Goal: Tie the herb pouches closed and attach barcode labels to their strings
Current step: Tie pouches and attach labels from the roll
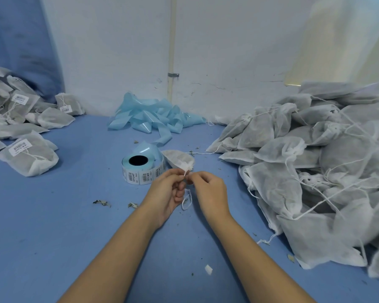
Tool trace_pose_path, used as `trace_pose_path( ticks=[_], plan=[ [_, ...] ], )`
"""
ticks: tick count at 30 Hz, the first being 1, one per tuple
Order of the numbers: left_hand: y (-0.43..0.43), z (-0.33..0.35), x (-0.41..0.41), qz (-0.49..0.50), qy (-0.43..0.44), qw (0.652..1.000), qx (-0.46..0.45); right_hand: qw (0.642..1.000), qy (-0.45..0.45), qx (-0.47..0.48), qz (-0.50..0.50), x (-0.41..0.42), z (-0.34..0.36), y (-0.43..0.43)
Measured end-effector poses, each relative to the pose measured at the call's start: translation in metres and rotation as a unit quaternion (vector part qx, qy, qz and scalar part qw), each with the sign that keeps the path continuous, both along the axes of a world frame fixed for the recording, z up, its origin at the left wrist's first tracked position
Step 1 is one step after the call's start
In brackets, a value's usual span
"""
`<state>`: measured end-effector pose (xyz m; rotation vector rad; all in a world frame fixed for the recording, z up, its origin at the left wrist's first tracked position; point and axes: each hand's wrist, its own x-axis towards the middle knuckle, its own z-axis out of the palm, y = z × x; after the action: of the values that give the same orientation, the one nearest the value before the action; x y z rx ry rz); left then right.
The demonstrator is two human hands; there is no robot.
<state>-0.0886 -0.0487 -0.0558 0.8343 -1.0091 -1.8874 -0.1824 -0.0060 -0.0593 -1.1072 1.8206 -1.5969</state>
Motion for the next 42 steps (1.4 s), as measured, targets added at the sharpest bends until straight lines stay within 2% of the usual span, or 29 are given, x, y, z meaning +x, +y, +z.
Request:
trace_pose_path(
  ticks=[6,10,16,19,21,24,28,31,37,42],
  plan=[
    [0.005,0.004,-0.001,-0.034,-0.022,0.999,-0.037,0.985,-0.168,-0.005,0.047,0.002,0.006,0.0],
    [0.006,0.004,-0.003,-0.042,-0.072,0.995,-0.059,0.984,-0.179,0.0,0.009,0.0,0.007,0.0],
    [0.005,0.003,-0.007,-0.056,-0.126,0.987,-0.087,0.987,-0.137,0.025,-0.074,-0.002,0.002,-0.003],
    [0.006,0.001,-0.009,-0.056,-0.125,0.987,-0.087,0.984,-0.164,0.029,-0.069,-0.003,0.002,-0.005],
    [0.007,-0.001,-0.01,-0.035,-0.126,0.987,-0.09,0.975,-0.216,0.025,-0.048,-0.008,0.004,-0.005],
    [0.013,-0.004,-0.01,-0.006,-0.173,0.973,-0.15,0.963,-0.267,0.014,0.021,-0.019,0.006,-0.003],
    [0.02,-0.008,-0.012,-0.011,-0.205,0.949,-0.24,0.972,-0.228,0.018,0.044,-0.02,0.004,0.0],
    [0.021,-0.01,-0.012,-0.008,-0.201,0.948,-0.245,0.978,-0.205,0.028,0.026,-0.018,0.001,-0.001],
    [0.019,-0.009,-0.011,0.02,-0.186,0.957,-0.223,0.971,-0.234,0.028,0.044,-0.024,0.002,-0.002],
    [0.018,-0.011,-0.009,0.043,-0.195,0.952,-0.231,0.983,-0.161,0.082,0.043,-0.027,0.005,0.001]
  ],
)
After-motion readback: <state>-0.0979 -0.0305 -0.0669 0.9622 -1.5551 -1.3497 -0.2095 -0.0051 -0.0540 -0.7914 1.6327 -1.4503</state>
